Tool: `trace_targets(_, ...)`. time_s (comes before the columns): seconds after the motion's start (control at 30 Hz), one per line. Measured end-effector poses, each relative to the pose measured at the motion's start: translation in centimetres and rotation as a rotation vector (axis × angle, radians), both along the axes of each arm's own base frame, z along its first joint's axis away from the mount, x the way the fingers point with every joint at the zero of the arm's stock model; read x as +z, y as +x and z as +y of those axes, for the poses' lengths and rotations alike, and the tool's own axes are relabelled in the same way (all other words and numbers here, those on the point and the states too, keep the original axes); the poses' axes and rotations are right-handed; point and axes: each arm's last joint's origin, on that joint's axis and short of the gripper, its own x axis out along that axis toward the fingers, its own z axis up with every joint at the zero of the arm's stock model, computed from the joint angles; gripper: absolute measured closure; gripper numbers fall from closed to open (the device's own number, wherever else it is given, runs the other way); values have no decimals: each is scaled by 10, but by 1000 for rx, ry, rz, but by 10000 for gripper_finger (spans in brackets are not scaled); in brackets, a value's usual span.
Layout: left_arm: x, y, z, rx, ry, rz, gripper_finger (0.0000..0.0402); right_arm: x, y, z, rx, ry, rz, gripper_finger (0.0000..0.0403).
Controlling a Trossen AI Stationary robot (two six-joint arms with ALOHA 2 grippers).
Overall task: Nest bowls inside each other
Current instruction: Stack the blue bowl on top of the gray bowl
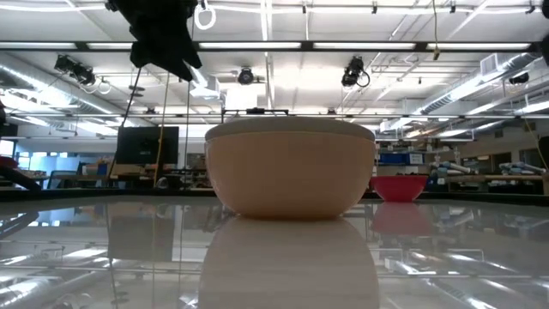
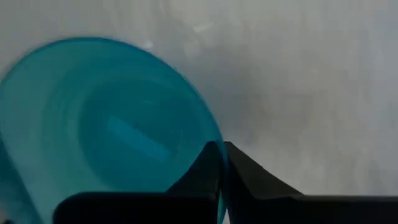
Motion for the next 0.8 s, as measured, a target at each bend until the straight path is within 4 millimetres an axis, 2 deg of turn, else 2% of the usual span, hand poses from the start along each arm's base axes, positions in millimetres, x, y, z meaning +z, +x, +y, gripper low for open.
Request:
trace_targets(0.13, 4, -5, -8, 6, -45, -35, 189, 15, 10, -19, -105, -4, -80, 389)
trace_targets(0.23, 6, -9, -13, 4, -67, -46, 189, 32, 25, -39, -194, 7, -167, 395)
trace_targets(0.37, 6, -13, -16, -11, -68, -21, 189, 52, 58, -74, -326, -40, -287, 395)
trace_targets(0.57, -2, -21, -15, -7, -53, 99, 189, 77, 120, -115, -335, -101, -463, 395)
trace_targets(0.67, -4, -24, -15, -21, -46, 147, 189, 77, 149, -128, -285, -148, -471, 395)
trace_targets(0.8, -6, -26, -16, -29, -108, 169, 189, 58, 178, -134, -234, -129, -399, 394)
